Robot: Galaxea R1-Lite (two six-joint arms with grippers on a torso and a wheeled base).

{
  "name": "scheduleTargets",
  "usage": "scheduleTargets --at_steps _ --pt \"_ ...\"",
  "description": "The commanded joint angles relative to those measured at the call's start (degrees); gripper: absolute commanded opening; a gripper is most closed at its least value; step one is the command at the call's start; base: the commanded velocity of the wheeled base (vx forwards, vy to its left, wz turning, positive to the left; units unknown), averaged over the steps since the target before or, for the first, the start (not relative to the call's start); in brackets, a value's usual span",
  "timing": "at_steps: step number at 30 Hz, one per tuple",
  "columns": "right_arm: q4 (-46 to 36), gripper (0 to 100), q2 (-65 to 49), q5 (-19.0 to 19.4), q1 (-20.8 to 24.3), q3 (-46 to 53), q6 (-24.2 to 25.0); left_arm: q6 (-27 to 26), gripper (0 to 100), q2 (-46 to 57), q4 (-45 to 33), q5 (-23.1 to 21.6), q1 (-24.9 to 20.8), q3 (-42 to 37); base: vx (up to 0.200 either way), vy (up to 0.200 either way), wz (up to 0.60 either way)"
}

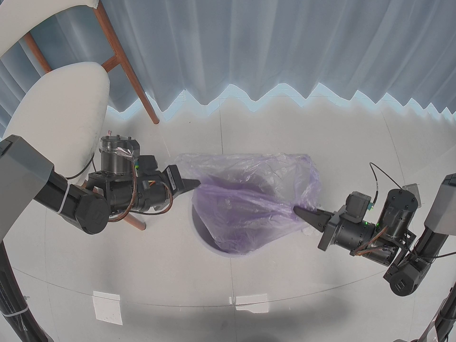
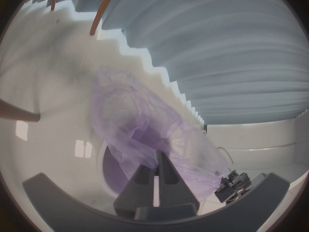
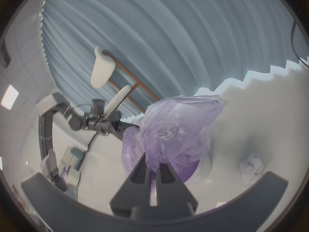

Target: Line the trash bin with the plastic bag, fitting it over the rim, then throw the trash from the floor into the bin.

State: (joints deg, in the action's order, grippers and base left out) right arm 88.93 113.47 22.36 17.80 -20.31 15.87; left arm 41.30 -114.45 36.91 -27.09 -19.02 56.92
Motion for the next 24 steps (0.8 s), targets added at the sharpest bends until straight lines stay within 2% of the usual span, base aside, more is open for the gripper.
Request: scheduleTargets --at_steps 1,4,7,16,24 --pt "1.1 0 2.6 -3.7 -1.3 -8.1 7.1 2.8 0 -1.0 6.8 1.3 0.8 0.3 0.0 0.0 0.0" --pt "1.1 0 5.2 -6.0 -1.6 -11.6 11.0 2.8 0 -1.8 7.3 2.6 0.8 0.4 0.0 0.0 0.0" --pt "1.1 0 8.0 -6.4 -1.7 -12.5 12.3 2.8 0 -2.8 7.1 2.7 0.5 -0.2 0.0 0.0 0.0" --pt "1.1 0 13.7 -6.4 -3.6 -12.9 12.7 2.3 0 -4.1 7.1 4.1 -0.2 -1.2 0.0 0.0 0.0" --pt "1.1 0 15.0 -6.4 -3.6 -11.9 12.8 1.9 0 -4.0 7.1 4.5 0.5 -5.2 0.0 0.0 0.0"
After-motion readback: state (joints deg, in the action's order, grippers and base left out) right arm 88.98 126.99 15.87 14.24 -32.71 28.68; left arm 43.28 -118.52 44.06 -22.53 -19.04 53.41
